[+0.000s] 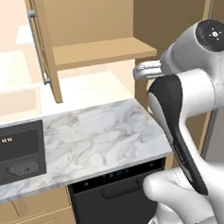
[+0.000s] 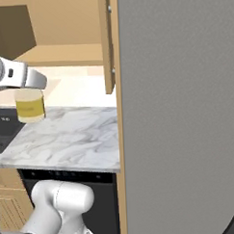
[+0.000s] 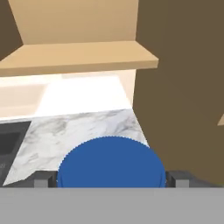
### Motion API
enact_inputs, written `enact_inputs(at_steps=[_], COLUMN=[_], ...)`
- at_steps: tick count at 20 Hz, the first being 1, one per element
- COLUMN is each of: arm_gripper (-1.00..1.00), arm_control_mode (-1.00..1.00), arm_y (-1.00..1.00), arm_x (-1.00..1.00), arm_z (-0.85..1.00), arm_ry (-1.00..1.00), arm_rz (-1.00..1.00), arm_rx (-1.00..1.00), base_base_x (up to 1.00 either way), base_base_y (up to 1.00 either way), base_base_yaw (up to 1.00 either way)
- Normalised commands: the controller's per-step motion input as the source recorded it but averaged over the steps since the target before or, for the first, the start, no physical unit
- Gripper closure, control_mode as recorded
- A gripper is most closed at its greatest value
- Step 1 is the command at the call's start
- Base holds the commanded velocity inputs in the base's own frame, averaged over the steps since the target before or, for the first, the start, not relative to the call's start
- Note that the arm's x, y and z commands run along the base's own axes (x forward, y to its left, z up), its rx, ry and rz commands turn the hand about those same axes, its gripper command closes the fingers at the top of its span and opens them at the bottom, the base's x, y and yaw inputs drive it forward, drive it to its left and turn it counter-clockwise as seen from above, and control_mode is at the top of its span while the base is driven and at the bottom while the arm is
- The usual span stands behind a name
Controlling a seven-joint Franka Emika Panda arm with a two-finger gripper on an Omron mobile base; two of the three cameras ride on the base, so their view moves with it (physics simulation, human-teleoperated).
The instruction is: Move the mayonnaise and shaker from the cabinet to the dining counter.
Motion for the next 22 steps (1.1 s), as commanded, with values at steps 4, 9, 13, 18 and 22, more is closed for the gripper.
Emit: enact_inputs(at_steps=[4, 9, 13, 18, 22], arm_gripper=[1.0, 1.0, 1.0, 1.0, 1.0], arm_control_mode=[-1.0, 1.0, 1.0, 1.0, 1.0], arm_y=[0.0, 0.0, 0.0, 0.0, 0.0], arm_x=[0.0, -0.02, 0.0, 0.0, 0.0], arm_z=[-0.34, -0.07, 0.0, 0.0, 0.0], arm_ry=[0.21, 0.03, 0.0, 0.0, 0.0], arm_rz=[0.0, 0.0, 0.0, 0.0, 0.0], arm_rx=[0.0, 0.0, 0.0, 0.0, 0.0], base_base_x=[0.0, -0.52, -1.0, -0.96, -0.25], base_base_y=[0.0, 0.0, 0.0, 0.08, 0.22], base_base_yaw=[0.0, 0.0, 0.0, 0.04, 0.54])
